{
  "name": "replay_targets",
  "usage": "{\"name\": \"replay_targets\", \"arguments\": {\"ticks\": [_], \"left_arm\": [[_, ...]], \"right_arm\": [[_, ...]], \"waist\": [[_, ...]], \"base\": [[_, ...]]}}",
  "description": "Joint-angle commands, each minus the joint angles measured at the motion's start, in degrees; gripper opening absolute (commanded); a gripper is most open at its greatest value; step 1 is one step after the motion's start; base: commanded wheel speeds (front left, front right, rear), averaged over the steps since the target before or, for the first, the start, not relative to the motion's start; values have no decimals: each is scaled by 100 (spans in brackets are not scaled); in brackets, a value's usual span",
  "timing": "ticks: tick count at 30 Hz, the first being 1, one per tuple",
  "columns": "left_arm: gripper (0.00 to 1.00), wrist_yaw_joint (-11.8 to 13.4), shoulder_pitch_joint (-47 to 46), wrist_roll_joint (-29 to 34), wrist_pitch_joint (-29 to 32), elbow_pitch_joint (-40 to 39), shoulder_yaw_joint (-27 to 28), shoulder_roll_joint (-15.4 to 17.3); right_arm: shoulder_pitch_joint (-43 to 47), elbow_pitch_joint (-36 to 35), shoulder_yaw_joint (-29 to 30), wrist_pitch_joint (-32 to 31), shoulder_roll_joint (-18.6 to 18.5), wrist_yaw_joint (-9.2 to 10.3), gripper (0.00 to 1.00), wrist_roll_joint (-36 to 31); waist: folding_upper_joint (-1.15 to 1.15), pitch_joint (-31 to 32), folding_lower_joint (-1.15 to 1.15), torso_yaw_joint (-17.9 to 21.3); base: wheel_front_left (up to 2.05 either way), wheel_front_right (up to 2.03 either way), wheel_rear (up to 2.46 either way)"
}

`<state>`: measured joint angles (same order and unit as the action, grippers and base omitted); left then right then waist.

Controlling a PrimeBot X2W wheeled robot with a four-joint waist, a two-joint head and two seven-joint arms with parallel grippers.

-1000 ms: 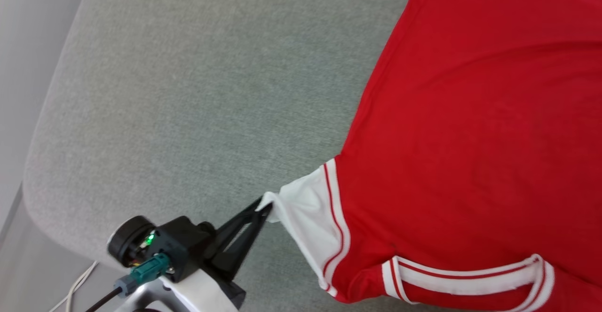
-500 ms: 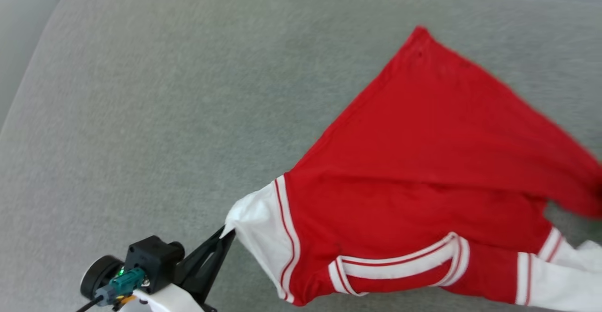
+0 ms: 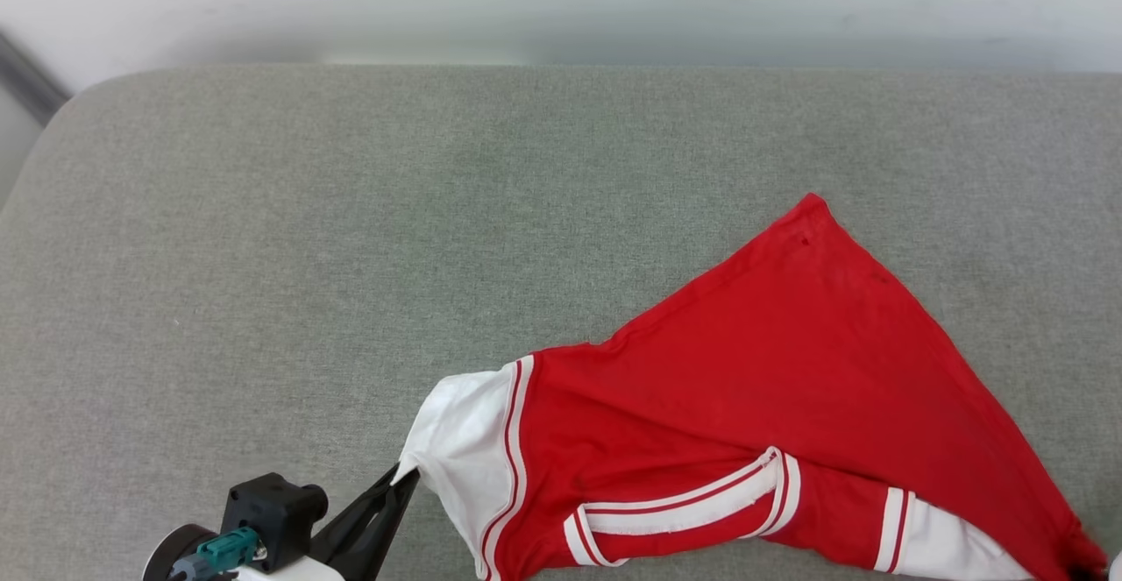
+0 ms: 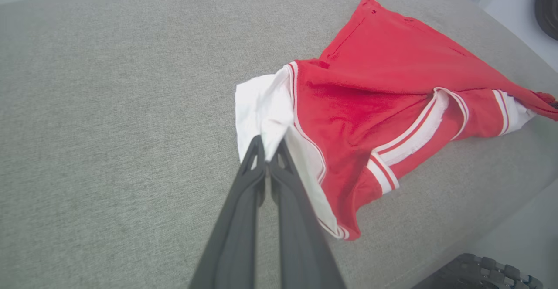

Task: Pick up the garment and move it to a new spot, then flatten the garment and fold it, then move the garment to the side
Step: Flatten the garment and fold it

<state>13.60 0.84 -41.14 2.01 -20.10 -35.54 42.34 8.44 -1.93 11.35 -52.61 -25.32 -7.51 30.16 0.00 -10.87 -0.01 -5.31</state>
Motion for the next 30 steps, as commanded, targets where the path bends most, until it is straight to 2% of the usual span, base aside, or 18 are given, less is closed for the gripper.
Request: {"name": "replay_targets", "arguments": {"ticks": [1,4,5,6,9,13,18,22,26,30], "left_arm": [[0,11,43,-41,-38,29,29,-21],[0,23,84,-52,-58,36,32,-7],[0,19,82,-58,-50,33,22,-7],[0,15,84,-62,-34,24,10,-7],[0,27,51,-51,-14,-16,4,-12],[0,35,6,-58,-31,-74,-1,-59],[0,-18,-112,-24,-102,-66,18,-73],[0,-92,-237,24,-77,-121,-37,-125],[0,-203,-549,166,1,-207,-181,-274],[0,-288,-790,287,20,-298,-273,-403]], "right_arm": [[144,-45,60,90,166,4,0,3],[231,-60,114,167,295,4,0,-31],[237,-85,98,230,275,4,46,-83],[247,-75,112,280,261,4,100,-117],[213,-125,89,265,168,4,100,-98],[78,-520,8,144,-162,3,100,-164],[-450,-1282,-152,-309,-397,4,100,-81],[-1038,-1535,-314,-640,-435,3,100,-63],[-1905,-1461,-572,-1105,-525,4,100,-155],[-2811,-941,-803,-1427,-435,3,100,-256]], "waist": [[0,48,1,5],[0,79,1,-7],[0,98,1,-20],[0,113,1,-35],[0,124,1,-110],[0,56,1,-254],[0,-107,1,-460],[0,-300,1,-622],[0,-617,1,-900],[0,-922,1,-1153]], "base": [[0,0,0],[0,0,0],[0,0,0],[0,0,0],[0,0,0],[0,0,0],[0,0,0],[0,0,0],[0,0,0],[0,0,0]]}}
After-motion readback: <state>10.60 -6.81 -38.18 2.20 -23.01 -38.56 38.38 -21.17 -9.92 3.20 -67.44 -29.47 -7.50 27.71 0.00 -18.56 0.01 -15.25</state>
